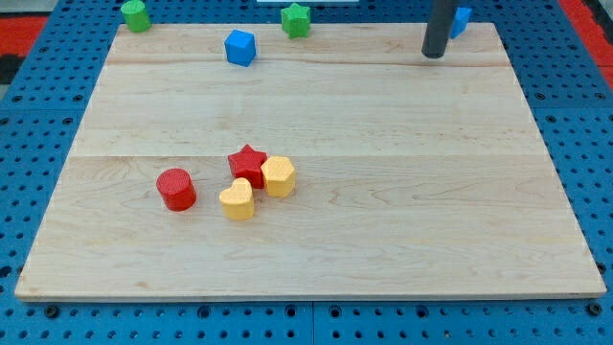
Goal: Move the yellow heart towards the up a bit
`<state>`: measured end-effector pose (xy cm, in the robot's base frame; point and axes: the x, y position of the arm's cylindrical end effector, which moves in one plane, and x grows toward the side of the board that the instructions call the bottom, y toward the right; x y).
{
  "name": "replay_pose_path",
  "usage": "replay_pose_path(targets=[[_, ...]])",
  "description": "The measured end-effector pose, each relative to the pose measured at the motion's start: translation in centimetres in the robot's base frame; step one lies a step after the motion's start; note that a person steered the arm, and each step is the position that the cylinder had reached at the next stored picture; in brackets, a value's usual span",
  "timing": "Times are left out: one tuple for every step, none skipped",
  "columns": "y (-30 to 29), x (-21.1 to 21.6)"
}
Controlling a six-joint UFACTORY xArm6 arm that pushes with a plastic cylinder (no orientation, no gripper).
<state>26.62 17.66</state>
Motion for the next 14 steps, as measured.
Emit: replay_pose_path(targets=[[0.0, 3.8], [-1.2, 7.6], [-4.8, 9.9], [-9.0, 14.2], [-12.3, 19.6], [-16.1, 22.9], [-19.9, 26.3], [-24.1, 30.6], [-25.5, 30.6], [-25.2, 28.3], [-25.2, 26.7], [-26.4, 25.1], [-26.9, 22.4], [-27.1, 20.3]])
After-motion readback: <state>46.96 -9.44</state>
